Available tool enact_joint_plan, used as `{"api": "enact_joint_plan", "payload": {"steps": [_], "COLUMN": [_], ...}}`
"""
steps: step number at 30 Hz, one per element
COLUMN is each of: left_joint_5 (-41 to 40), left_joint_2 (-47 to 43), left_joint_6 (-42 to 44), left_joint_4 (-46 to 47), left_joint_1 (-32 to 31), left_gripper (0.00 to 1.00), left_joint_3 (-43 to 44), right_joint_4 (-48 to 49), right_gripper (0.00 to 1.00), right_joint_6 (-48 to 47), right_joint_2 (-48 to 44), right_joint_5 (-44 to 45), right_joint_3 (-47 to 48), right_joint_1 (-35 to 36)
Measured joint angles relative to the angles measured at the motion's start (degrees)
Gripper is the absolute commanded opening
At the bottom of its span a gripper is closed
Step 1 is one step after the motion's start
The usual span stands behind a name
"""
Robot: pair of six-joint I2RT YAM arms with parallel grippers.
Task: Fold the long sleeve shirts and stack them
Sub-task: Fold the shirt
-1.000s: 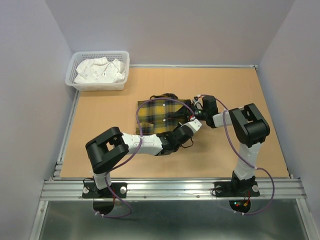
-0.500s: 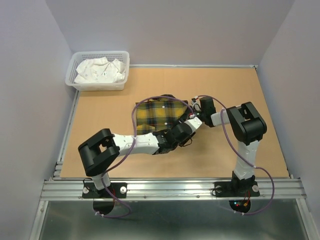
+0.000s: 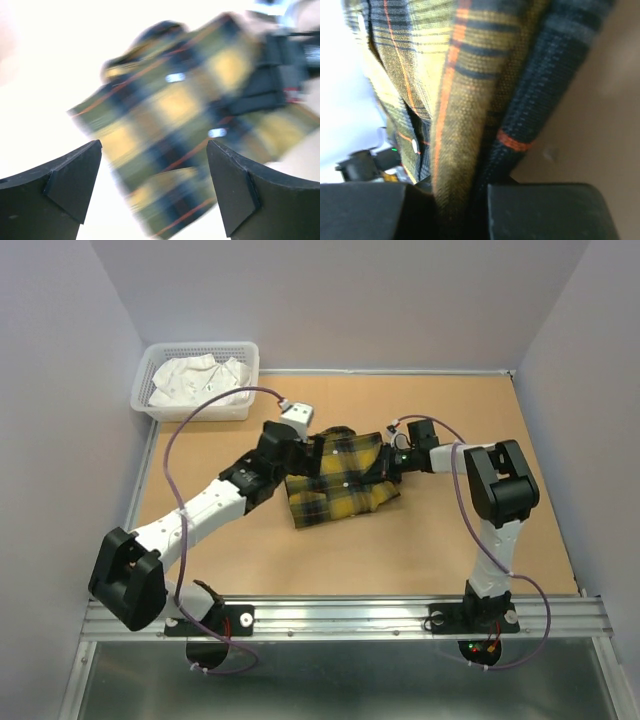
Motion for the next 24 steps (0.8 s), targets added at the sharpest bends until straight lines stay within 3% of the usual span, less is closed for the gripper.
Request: {"api": "enact_joint_plan", "payload": {"steps": [5,9,17,24], "left_joint_5": [-0.8,-3.5,-9.7,-12.8], "left_joint_2": [-3.0,-4.1,-5.0,-5.2], "left_joint_6": [-3.2,-6.5,-9.4,-10.2], "left_joint_4": [-4.2,-5.7,-7.3,-7.3], "left_joint_1": [15.0,22.4,23.7,23.7], "left_gripper": [0.99,0.99,0.99,0.99], "left_joint_3": [-2.0,-5.6,-5.9,-6.5], "right_joint_4": [-16.9,-32.8,-52.1,-59.6], "right_gripper": [0.01,0.01,0.01,0.01], "right_joint_6": [-13.0,-25.9,-38.5,-40.2], "right_joint_2": [0.0,0.7,7.6,12.7], "right_joint_5": [2.2,7.3,22.7,52.6], "right_joint_3": [9.7,20.6,41.5,61.1], "right_joint_1": [-3.2,-5.5,-8.2,-8.5]}}
